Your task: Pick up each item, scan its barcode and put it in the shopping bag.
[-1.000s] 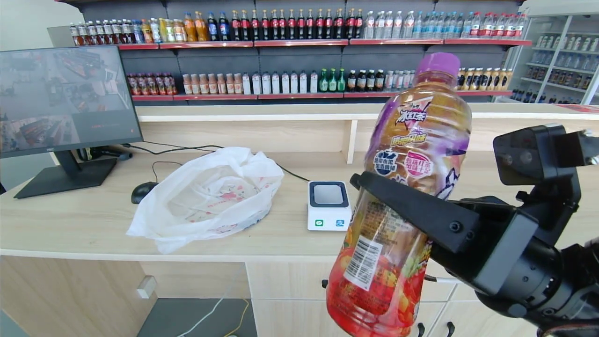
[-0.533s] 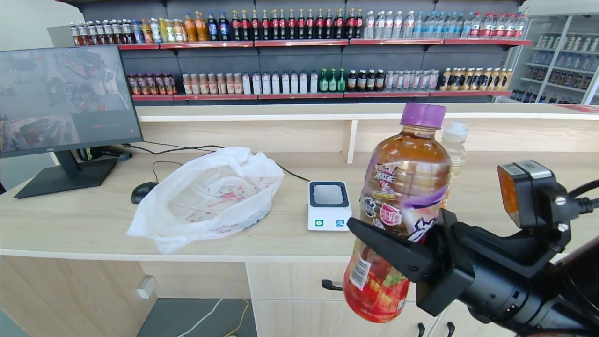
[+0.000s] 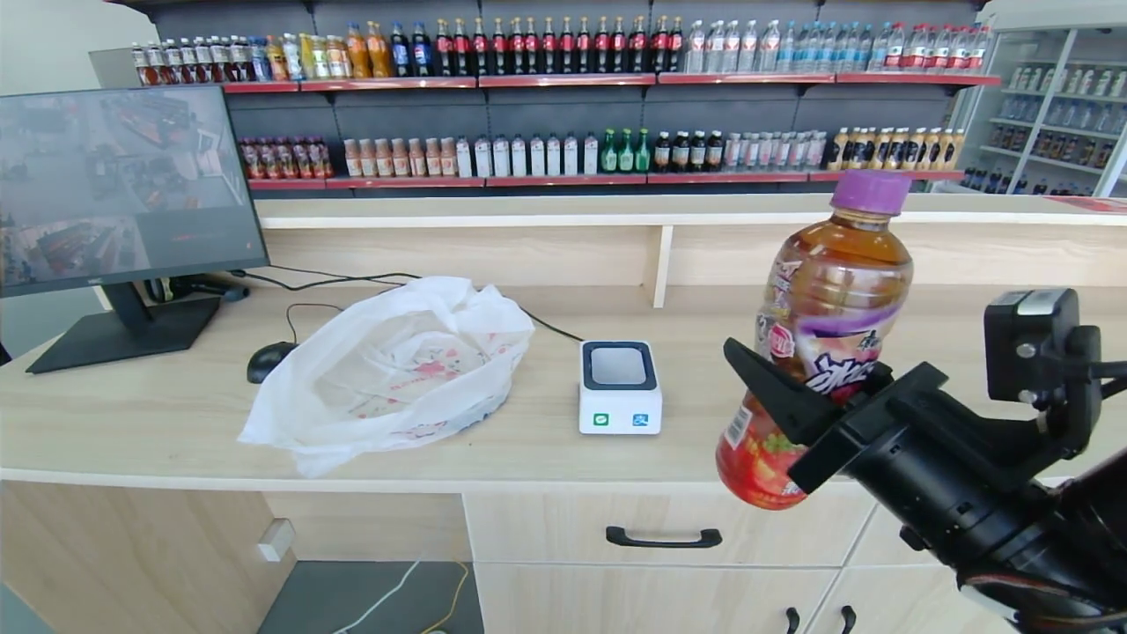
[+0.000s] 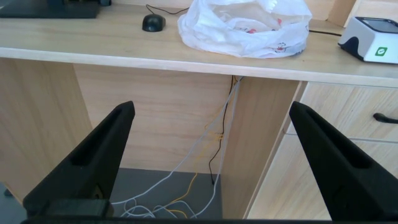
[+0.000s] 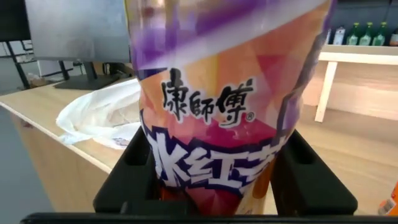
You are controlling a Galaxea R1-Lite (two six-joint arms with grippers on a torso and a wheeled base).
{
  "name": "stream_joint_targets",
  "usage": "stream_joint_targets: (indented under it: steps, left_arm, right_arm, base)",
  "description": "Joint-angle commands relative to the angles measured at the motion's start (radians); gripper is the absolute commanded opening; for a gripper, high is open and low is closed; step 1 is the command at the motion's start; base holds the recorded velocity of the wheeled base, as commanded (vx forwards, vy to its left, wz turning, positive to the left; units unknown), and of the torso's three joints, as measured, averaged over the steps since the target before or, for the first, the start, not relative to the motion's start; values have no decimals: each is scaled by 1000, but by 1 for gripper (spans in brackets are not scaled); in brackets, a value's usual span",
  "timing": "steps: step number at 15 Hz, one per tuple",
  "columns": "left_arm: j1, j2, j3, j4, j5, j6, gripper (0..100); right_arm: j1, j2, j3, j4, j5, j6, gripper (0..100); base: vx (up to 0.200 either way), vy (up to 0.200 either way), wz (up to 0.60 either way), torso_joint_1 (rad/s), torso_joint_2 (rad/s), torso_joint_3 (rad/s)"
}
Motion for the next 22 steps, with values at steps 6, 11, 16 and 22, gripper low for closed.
stream_joint_targets:
  steps: [6,11,16,22]
  left_arm:
    - [0,0,0,0,0,1,100]
    - [0,0,0,0,0,1,100]
    - [0,0,0,0,0,0,100]
    - [0,0,0,0,0,-2,100]
  right_arm:
    - [-146,-102,23,-1,-4,51,0]
    - [-161,-105,28,-1,-3,57,0]
    - [-163,-131,53,-1,-3,54,0]
    - [-163,-126,46,-1,-3,49,0]
  base:
    - [0,0,0,0,0,0]
    - [-40,0,0,0,0,0]
    - [0,120,0,8,0,1]
    - [0,200,0,4,2,2]
